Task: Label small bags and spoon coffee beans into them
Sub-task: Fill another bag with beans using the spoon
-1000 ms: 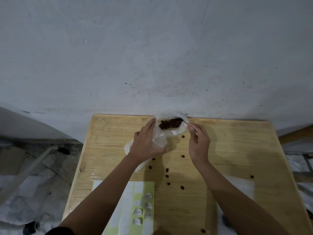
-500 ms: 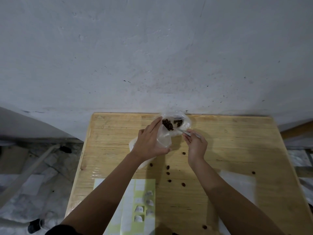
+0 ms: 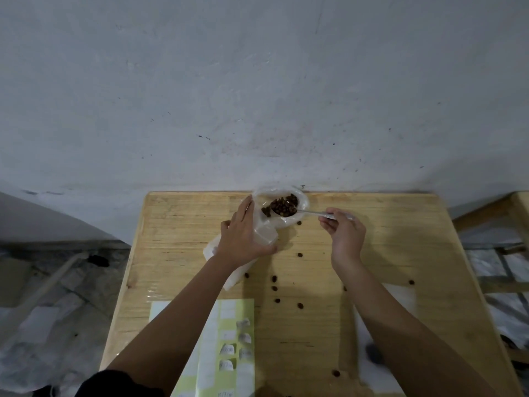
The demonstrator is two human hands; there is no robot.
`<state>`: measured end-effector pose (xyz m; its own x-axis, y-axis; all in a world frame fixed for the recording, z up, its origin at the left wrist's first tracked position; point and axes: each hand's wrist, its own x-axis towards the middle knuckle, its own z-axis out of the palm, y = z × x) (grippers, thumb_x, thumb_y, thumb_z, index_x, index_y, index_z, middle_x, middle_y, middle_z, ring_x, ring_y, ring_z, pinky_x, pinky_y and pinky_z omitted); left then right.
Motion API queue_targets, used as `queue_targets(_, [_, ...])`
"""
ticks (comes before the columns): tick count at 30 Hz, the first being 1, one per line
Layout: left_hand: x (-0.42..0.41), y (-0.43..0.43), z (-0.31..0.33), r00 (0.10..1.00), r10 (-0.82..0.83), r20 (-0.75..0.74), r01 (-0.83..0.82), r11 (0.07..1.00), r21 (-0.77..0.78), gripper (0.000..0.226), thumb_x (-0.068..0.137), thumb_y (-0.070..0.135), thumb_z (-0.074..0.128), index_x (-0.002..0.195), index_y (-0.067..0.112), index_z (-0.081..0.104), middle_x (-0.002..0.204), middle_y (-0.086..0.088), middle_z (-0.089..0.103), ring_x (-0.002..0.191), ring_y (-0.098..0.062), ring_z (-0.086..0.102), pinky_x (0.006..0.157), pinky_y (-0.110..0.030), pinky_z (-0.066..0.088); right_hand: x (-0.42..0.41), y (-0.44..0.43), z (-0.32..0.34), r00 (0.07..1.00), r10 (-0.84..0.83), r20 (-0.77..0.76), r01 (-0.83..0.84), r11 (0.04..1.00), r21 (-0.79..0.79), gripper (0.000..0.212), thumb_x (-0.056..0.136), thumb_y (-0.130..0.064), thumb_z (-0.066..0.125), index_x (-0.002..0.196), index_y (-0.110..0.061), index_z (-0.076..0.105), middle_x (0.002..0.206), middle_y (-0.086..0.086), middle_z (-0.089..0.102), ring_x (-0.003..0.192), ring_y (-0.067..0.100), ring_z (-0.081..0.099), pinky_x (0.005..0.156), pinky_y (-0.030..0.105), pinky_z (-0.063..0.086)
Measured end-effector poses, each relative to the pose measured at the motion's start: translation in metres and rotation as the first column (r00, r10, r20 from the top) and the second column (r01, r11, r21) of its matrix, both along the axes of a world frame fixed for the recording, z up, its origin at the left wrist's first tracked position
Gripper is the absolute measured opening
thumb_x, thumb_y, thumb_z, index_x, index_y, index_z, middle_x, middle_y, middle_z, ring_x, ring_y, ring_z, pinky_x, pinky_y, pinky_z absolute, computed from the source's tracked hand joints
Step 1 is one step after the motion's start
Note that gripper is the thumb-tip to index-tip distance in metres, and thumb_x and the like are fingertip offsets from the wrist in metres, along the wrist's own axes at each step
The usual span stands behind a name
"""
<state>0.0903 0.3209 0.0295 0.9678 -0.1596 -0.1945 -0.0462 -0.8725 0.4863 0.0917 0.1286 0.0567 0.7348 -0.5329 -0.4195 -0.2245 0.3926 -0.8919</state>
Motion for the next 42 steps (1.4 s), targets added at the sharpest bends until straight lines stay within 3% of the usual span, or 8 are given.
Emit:
queue_targets(6, [-0.002, -0.001, 0.0, 1.0, 0.003, -0.009, -0.004, 1.0, -0.014, 0.122, 0.063, 0.063, 0.071, 0.149, 0.013, 0.002, 0.157, 0.006, -0.002, 0.141, -0.016, 0.017, 0.103, -0.042, 0.025, -0.018, 0.005, 0.017, 0.983, 0.173, 0.061, -0.159, 0.969, -0.188, 0.021, 0.091, 0.0, 0.051, 0.076, -0.005, 0.066, 0.074, 0.01, 0.064, 0.058, 0.015, 0.063, 0.059, 0.022, 0.055])
queue_targets(12, [-0.004, 0.0, -0.001, 1.0, -0.017, -0.008, 0.016, 0.999, -0.044, 0.124, 0.061, 0.07, 0.069, 0.149, 0.014, 0.002, 0.157, 0.005, -0.001, 0.141, -0.017, 0.017, 0.105, -0.043, 0.024, -0.025, 0.023, 0.024, 0.842, 0.536, 0.06, -0.437, 0.742, -0.509, 0.019, 0.093, -0.008, 0.054, 0.084, -0.018, 0.067, 0.073, -0.001, 0.067, 0.069, 0.007, 0.065, 0.07, 0.022, 0.055])
queue_targets(17, [-0.006, 0.005, -0.001, 0.999, 0.001, -0.036, -0.001, 1.0, -0.007, 0.125, 0.061, 0.072, 0.067, 0.149, 0.012, 0.002, 0.157, 0.005, -0.002, 0.142, -0.015, 0.015, 0.104, -0.041, 0.025, -0.017, 0.01, 0.023, 0.908, 0.393, 0.145, -0.262, 0.802, -0.537, 0.018, 0.093, -0.007, 0.052, 0.086, -0.018, 0.065, 0.073, -0.004, 0.066, 0.065, 0.0, 0.063, 0.068, 0.017, 0.052])
queue_targets(23, [-0.009, 0.008, 0.003, 0.998, 0.008, -0.067, -0.012, 0.999, -0.05, 0.133, 0.043, 0.085, 0.042, 0.149, 0.011, 0.007, 0.156, 0.008, 0.002, 0.139, -0.015, 0.021, 0.105, -0.044, 0.027, -0.011, 0.003, -0.007, 0.907, 0.421, -0.016, -0.348, 0.727, -0.592, 0.019, 0.093, -0.012, 0.054, 0.106, -0.017, 0.067, 0.102, 0.004, 0.069, 0.095, 0.016, 0.065, 0.088, 0.029, 0.053])
queue_targets(28, [-0.006, 0.011, 0.0, 0.995, -0.006, -0.101, 0.004, 1.0, -0.012, 0.124, 0.058, 0.072, 0.067, 0.148, 0.012, 0.007, 0.154, 0.006, 0.004, 0.138, -0.017, 0.023, 0.103, -0.045, 0.027, -0.006, 0.02, -0.001, 0.884, 0.464, 0.052, -0.311, 0.668, -0.676, 0.024, 0.094, -0.01, 0.053, 0.114, -0.005, 0.065, 0.108, 0.004, 0.064, 0.093, -0.009, 0.058, 0.081, 0.002, 0.042])
queue_targets(31, [-0.005, 0.013, -0.004, 0.992, 0.043, -0.12, -0.041, 0.999, 0.013, 0.123, 0.058, 0.069, 0.071, 0.147, 0.012, 0.009, 0.153, 0.005, 0.008, 0.137, -0.017, 0.025, 0.101, -0.045, 0.03, -0.006, 0.024, 0.004, 0.846, 0.522, 0.112, -0.294, 0.63, -0.719, 0.024, 0.094, -0.008, 0.052, 0.115, -0.004, 0.065, 0.108, -0.001, 0.062, 0.097, -0.013, 0.056, 0.086, 0.004, 0.043])
queue_targets(36, [-0.004, 0.015, -0.006, 0.983, 0.079, -0.167, -0.083, 0.997, -0.012, 0.124, 0.056, 0.069, 0.073, 0.147, 0.013, 0.011, 0.153, 0.004, 0.01, 0.137, -0.018, 0.025, 0.102, -0.047, 0.031, -0.008, 0.026, -0.001, 0.789, 0.596, 0.151, -0.302, 0.591, -0.748, 0.025, 0.094, -0.008, 0.052, 0.116, -0.009, 0.064, 0.108, -0.004, 0.062, 0.103, 0.003, 0.06, 0.091, 0.015, 0.048])
queue_targets(42, [-0.009, 0.012, -0.005, 0.99, 0.106, -0.09, -0.112, 0.991, -0.068, 0.116, 0.061, 0.06, 0.075, 0.147, 0.014, 0.013, 0.152, 0.008, 0.012, 0.135, -0.015, 0.028, 0.099, -0.042, 0.03, -0.013, 0.02, -0.014, 0.834, 0.544, 0.089, -0.326, 0.618, -0.716, 0.027, 0.095, -0.005, 0.05, 0.118, -0.01, 0.063, 0.11, 0.0, 0.061, 0.101, -0.001, 0.058, 0.086, 0.005, 0.044])
